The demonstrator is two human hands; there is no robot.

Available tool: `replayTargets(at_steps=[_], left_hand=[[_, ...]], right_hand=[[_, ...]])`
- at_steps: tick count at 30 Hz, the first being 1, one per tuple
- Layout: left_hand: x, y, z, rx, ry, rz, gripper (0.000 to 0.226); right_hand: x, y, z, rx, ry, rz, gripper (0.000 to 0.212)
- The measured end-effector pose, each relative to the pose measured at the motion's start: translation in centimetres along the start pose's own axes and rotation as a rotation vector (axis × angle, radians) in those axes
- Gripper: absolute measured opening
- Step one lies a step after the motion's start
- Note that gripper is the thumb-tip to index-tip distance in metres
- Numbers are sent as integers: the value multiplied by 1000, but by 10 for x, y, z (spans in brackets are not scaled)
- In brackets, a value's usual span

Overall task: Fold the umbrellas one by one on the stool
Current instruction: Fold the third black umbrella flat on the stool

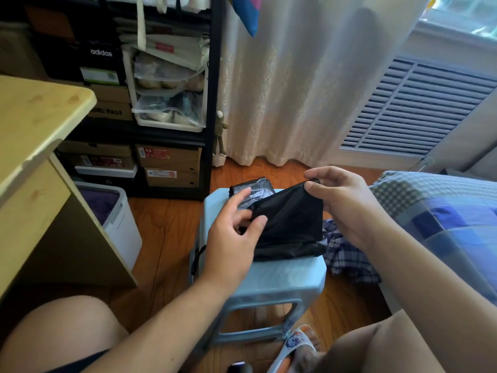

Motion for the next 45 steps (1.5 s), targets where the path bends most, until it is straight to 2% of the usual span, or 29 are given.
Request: replayTargets(at_steps=[3, 6, 10, 13, 17, 23, 25, 28, 29, 31, 32, 34, 35, 37, 39, 40, 42, 45], left_hand=[[-16, 9, -1, -93, -121, 78, 44], [-21, 10, -8, -126, -244, 192, 48], [-16, 10, -10, -126, -282, 186, 57], [-19, 12, -14, -146, -324, 136, 55], [-23, 17, -17, -168, -260, -46, 52], [-18, 9, -7, -7, -185, 113, 68], [-20, 9, -4, -5, -173, 133, 64], [-24, 17, 5, -69, -174, 160, 43], [-25, 19, 8, -65, -167, 157, 39], [-24, 19, 12, -26, -137, 110, 36], [-24, 19, 13, -5, -115, 70, 35], [-24, 20, 15, 4, -82, 34, 32], [-25, 24, 16, -20, -85, 42, 30], [-23, 36, 21, -124, -81, 65, 23], [-16, 49, 26, -201, -22, 44, 16], [-11, 50, 27, -185, 20, 19, 14], [-5, 42, 26, -86, 88, -10, 14], [-4, 28, 21, 22, 87, 22, 23]], right_hand=[[0, 2, -1, -2, -13, -2, 17], [-1, 3, -1, -8, -35, -31, 16], [0, 6, -3, -15, -42, -52, 15], [-1, 8, -4, -26, -30, -62, 14], [1, 9, -8, -27, -16, -35, 14], [7, 4, -14, 50, 16, -30, 17], [11, 3, -16, 82, 34, -57, 21], [14, 7, -13, 115, 88, -180, 34], [14, 9, -10, 144, 124, -318, 48], [8, 2, -3, 316, 117, -544, 73], [3, -1, 1, 388, 86, -556, 72], [-3, -5, 8, 438, 67, -455, 45], [-2, -6, 12, 411, 83, -372, 32], [-3, -3, 18, 325, 95, -232, 21], [-7, -1, 22, 289, 91, -167, 20], [-11, -1, 23, 291, 82, -153, 21], [-18, 0, 24, 292, 66, -131, 24], [-21, 1, 25, 293, 73, -95, 29]])
Point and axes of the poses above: each hand's wrist, its own z-axis towards the middle knuckle, its own y-axis out of the back of the hand, x = y × z, the point moved 6 cm from there along z, towards the middle knuckle, and after that the axes turned 1 degree about z, right-handed, at the moved point
